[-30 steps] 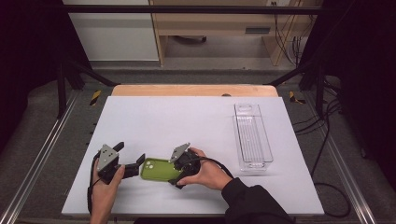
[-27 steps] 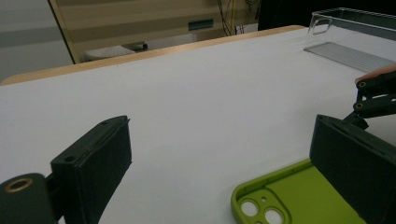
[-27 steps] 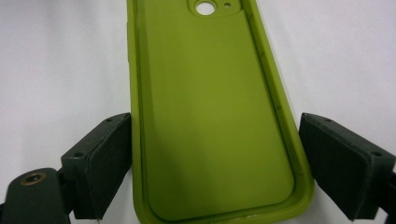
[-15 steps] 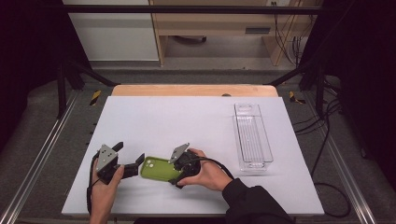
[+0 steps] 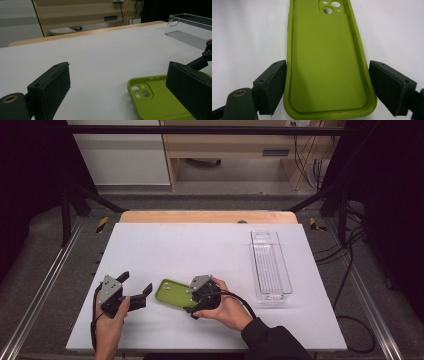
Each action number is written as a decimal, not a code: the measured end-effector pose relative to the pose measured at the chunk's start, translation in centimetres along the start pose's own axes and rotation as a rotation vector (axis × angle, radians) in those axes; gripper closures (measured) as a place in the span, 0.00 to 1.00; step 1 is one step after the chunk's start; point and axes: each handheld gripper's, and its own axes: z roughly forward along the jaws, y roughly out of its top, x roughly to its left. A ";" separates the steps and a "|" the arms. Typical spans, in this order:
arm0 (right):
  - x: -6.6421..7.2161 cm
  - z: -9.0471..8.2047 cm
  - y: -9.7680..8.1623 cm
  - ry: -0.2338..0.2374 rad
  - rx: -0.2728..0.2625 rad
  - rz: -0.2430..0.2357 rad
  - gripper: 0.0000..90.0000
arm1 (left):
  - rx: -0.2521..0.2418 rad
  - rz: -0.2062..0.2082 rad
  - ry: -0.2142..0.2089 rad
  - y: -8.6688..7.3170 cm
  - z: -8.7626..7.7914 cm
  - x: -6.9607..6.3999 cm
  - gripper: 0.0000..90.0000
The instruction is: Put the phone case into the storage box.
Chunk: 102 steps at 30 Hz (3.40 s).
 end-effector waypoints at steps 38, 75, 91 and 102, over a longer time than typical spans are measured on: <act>0.3 -6.8 -5.1 -0.261 -0.342 0.162 0.19 | 0.002 -0.038 -0.205 3.4 3.9 -6.3 0.03; 2.0 -5.1 -4.5 -0.252 -0.412 0.131 0.19 | -0.001 -0.347 -0.353 1.5 4.3 -5.7 0.52; 2.3 -4.5 -4.3 -0.235 -0.406 0.145 0.19 | -0.057 -0.466 -0.366 2.2 3.3 -5.9 0.78; 2.5 -4.5 -4.3 -0.240 -0.400 0.142 0.19 | -0.095 -0.483 -0.396 2.9 2.8 -7.2 0.86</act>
